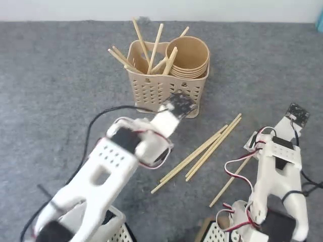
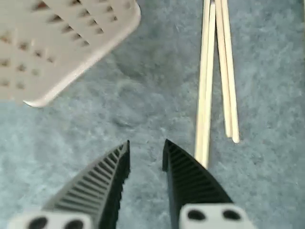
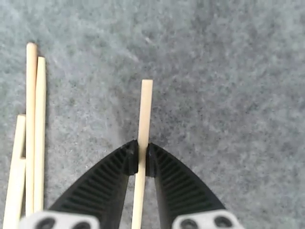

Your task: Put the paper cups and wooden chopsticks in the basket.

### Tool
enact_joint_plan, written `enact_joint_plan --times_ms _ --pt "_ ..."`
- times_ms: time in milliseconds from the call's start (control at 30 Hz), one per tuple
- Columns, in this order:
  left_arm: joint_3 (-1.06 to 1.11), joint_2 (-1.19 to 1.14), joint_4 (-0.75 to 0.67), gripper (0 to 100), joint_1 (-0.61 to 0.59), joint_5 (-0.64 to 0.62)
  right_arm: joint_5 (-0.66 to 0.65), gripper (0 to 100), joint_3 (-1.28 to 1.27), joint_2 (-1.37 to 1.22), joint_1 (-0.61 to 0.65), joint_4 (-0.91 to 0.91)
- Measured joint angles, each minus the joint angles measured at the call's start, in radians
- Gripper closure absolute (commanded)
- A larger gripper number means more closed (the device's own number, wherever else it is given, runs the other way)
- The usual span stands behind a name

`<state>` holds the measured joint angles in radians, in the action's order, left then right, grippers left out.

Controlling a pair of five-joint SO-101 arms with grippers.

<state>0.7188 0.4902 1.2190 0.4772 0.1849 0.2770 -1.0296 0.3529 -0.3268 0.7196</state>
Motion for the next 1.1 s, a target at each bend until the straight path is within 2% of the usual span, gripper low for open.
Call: enact_joint_plan --times_ms 133,267,433,867,967,1100 --pt "-0.057 -0.183 -0.04 89 0.054 0.0 0.0 99.1 0.0 0.0 0.0 0.0" --pt "-0.063 -0.345 -0.175 90 0.103 -0.026 0.0 99.1 0.0 0.0 0.0 0.0" --pt "-0.069 -0.531 -0.319 90 0.101 -0.08 0.0 99.1 0.0 0.0 0.0 0.0" --pt "-0.101 -0.559 -0.319 92 0.11 -0.086 0.0 99.1 0.0 0.0 0.0 -0.031" --pt "-0.101 -0.559 -0.319 98 0.16 -0.086 0.0 99.1 0.0 0.0 0.0 -0.031" --pt "-0.101 -0.543 -0.319 98 0.206 -0.086 0.0 99.1 0.0 0.0 0.0 -0.031"
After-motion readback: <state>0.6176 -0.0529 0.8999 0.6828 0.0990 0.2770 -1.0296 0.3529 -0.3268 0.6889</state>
